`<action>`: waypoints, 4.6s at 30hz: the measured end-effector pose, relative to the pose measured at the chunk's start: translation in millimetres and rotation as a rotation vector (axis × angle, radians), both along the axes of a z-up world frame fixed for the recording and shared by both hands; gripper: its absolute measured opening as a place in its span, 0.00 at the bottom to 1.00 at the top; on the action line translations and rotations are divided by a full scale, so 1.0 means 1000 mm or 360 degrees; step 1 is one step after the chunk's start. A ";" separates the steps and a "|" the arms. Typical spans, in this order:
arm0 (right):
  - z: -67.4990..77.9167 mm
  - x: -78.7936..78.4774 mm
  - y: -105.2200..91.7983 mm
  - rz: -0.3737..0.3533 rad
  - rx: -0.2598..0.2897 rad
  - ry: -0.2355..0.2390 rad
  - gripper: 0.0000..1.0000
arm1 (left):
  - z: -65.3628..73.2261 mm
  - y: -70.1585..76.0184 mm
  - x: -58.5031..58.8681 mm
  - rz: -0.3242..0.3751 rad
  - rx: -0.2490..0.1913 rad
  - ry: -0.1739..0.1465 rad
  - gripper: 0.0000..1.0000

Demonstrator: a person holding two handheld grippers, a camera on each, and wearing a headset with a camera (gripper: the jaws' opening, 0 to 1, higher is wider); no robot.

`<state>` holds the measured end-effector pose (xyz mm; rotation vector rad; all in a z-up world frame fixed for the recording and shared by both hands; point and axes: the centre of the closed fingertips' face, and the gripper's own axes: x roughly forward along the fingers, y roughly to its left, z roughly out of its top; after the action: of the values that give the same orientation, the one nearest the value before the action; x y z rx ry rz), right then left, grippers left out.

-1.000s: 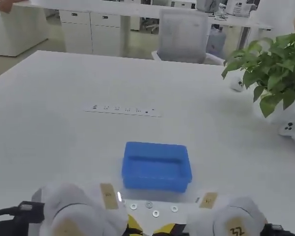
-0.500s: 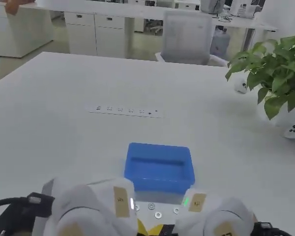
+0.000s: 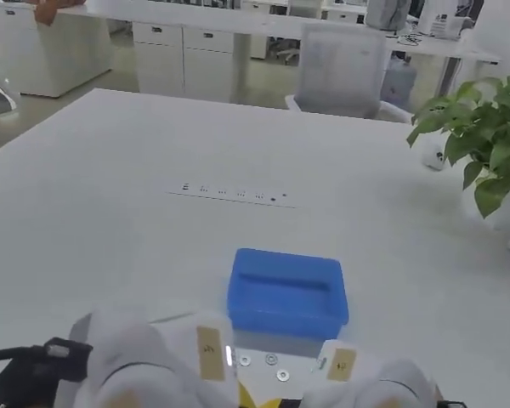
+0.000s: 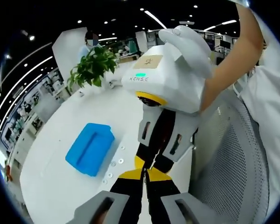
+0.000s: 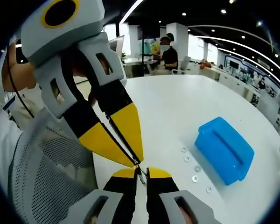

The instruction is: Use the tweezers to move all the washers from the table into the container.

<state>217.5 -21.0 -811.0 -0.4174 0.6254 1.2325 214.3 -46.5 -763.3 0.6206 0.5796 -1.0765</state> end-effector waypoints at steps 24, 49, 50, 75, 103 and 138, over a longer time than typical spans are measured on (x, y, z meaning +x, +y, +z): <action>0.031 0.047 0.004 -0.0210 0.0160 -0.0020 0.01 | 0.001 0.117 -0.010 0.1309 -0.0446 -0.0037 0.74; 0.024 0.113 0.034 -0.0256 0.0210 -0.0096 0.02 | -0.006 0.137 -0.005 0.1550 -0.0433 -0.0037 0.94; 0.022 0.113 0.035 -0.0252 0.0205 -0.0089 0.02 | -0.006 0.137 -0.005 0.1551 -0.0435 -0.0031 0.94; 0.003 0.116 0.037 -0.0244 0.0190 0.0008 0.03 | -0.014 0.132 -0.005 0.1517 -0.0416 0.0044 0.91; 0.031 0.110 0.032 -0.0268 0.0186 -0.0024 0.00 | -0.002 0.124 -0.008 0.1425 -0.0452 0.0032 0.99; 0.080 0.167 0.023 -0.0427 0.0304 -0.0217 0.01 | -0.007 0.097 -0.004 0.1190 -0.0434 0.0109 0.99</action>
<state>384.0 1.8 -730.6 -0.2461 0.4266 0.9881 210.4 50.5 -770.5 0.0968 0.6379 -0.4542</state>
